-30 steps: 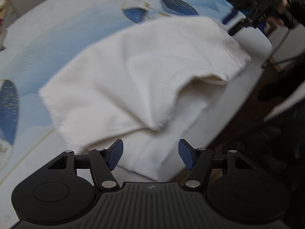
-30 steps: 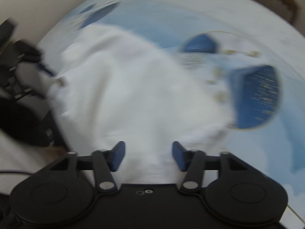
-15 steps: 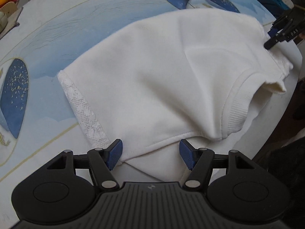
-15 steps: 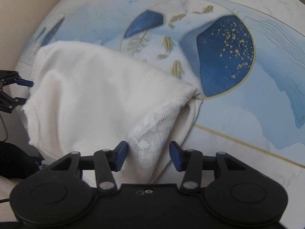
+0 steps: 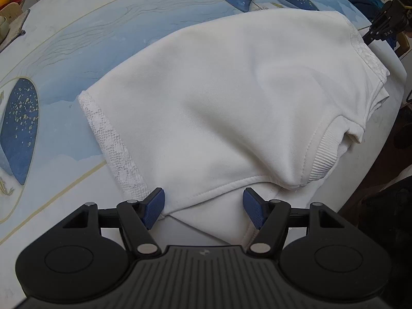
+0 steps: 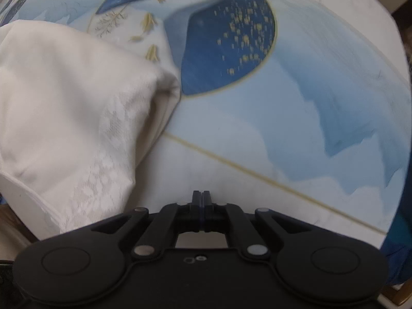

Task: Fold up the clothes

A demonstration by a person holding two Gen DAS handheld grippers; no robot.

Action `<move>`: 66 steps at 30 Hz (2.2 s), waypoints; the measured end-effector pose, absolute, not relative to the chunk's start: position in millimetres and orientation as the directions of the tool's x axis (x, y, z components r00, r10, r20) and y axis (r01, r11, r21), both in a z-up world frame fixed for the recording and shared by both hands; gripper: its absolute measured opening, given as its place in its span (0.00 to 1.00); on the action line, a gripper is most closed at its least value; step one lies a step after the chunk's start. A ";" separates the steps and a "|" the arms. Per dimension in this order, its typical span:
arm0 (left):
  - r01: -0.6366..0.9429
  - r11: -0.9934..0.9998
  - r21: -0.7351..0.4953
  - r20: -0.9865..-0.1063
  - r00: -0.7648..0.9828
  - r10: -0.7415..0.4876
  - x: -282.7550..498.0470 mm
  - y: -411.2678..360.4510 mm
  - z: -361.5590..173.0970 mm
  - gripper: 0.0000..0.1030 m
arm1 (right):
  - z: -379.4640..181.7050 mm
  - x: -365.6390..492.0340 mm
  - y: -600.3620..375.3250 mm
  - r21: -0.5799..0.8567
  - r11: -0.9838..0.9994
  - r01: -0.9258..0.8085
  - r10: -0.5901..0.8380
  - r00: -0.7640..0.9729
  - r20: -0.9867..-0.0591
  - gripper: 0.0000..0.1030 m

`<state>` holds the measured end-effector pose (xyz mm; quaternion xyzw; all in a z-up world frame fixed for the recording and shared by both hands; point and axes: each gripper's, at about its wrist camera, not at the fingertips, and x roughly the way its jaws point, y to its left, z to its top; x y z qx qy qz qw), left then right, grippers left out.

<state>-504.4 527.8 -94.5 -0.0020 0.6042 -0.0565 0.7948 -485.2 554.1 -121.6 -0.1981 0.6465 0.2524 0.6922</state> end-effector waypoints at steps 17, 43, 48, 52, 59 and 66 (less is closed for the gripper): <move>0.063 0.998 -0.029 -0.961 0.271 -0.045 -500.6 540.0 -102.3 0.69 | -114.4 -501.8 586.5 0.324 0.780 -0.535 0.364 -0.034 -0.931 1.00; -0.009 0.999 -0.038 -0.928 0.371 -0.032 -524.7 517.7 -58.5 0.70 | -29.3 -506.3 631.2 -0.042 0.445 -0.895 0.299 0.192 -0.935 1.00; 0.037 0.999 -0.038 -0.926 0.375 -0.049 -491.3 507.6 -67.7 0.70 | -37.4 -511.5 709.2 -0.026 0.306 -0.952 0.386 0.149 -0.910 1.00; 0.028 0.997 -0.072 -0.942 0.327 -0.078 -484.0 511.3 -87.8 0.70 | -58.9 -516.3 760.3 -0.011 0.225 -0.974 0.404 0.103 -0.909 1.00; 0.016 0.994 -0.104 -0.949 0.296 -0.104 -483.2 520.3 -112.6 0.70 | -89.3 -501.4 801.9 0.020 0.188 -0.982 0.366 0.051 -0.929 1.00; 0.046 0.985 -0.168 -0.935 0.308 -0.174 -478.4 530.7 -118.3 0.77 | -112.7 -483.9 813.5 0.078 0.174 -0.982 0.295 -0.024 -0.955 1.00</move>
